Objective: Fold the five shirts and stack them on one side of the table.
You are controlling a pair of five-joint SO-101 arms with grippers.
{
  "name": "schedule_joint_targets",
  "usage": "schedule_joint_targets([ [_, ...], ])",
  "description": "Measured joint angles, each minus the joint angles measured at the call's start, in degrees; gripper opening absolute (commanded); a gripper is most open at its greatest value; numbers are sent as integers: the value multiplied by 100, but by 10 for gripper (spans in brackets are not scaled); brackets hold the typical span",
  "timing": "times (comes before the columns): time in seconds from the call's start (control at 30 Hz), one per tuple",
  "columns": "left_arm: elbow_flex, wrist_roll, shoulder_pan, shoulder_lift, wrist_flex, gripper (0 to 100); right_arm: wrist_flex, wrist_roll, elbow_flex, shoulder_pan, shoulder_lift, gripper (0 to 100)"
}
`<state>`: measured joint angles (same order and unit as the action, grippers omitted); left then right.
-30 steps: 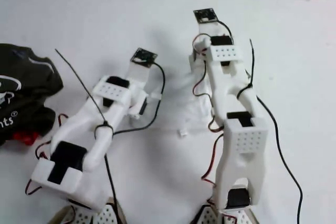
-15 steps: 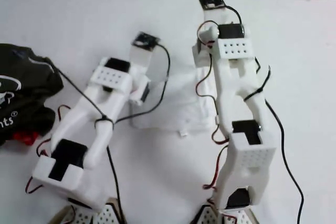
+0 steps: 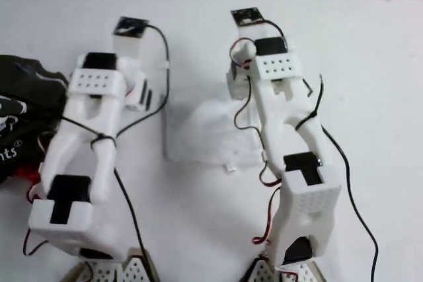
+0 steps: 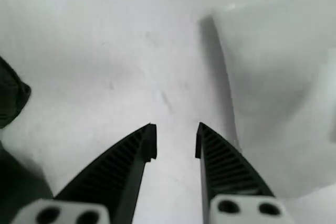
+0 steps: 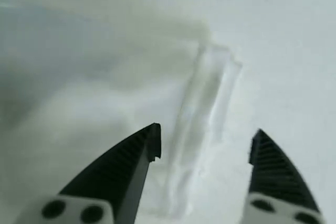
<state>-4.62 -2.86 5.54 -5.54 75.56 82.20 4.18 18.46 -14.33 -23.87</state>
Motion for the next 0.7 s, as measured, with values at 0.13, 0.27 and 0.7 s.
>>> schedule_joint_targets([
  [0.13, 0, -132, 316, 0, 0, 151, -105, -9, -44, -35, -360, 365],
  [0.27, 0, -220, 545, 0, 0, 151, -290, -9, -44, -26, -853, 358],
  [0.7, 0, -211, 932, 0, 0, 151, -316, -9, 62, -97, -1688, 57],
])
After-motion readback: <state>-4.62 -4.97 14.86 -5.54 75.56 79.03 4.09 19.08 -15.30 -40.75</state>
